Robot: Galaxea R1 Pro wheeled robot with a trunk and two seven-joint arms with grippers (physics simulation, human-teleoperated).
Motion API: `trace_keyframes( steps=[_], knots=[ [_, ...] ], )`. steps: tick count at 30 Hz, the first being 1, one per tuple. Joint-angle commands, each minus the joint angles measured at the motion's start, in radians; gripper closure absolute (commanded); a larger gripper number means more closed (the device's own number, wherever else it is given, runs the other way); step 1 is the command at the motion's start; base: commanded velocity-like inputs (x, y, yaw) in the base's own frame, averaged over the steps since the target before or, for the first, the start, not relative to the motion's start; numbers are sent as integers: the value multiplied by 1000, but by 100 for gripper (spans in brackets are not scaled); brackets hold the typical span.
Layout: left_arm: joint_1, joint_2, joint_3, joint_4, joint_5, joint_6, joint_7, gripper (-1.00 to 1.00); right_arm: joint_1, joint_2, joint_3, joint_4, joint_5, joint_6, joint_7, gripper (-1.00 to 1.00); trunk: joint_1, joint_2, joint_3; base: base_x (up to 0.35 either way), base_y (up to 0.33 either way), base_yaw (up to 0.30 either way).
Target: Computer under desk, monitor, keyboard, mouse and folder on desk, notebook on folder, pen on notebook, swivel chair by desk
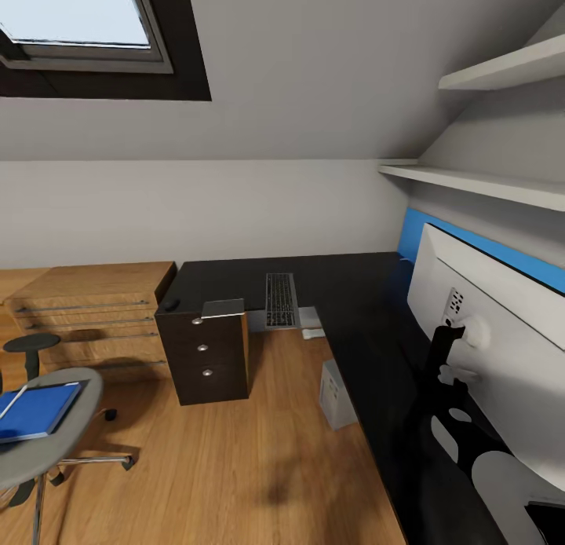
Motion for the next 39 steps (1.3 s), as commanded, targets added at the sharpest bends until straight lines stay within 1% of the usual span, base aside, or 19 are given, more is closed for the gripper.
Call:
trace_keyframes(
  steps=[1,39],
  knots=[
    [0,-1,3,-1,3,-1,-1,-100,-1,0,4,-1,-10,-5,1,100,0,-1,-1,0,0,0],
    [0,-1,4,-1,3,-1,-1,-100,-1,1,4,0,-10,-11,14,100,0,-1,-1,0,0,0]
  ],
)
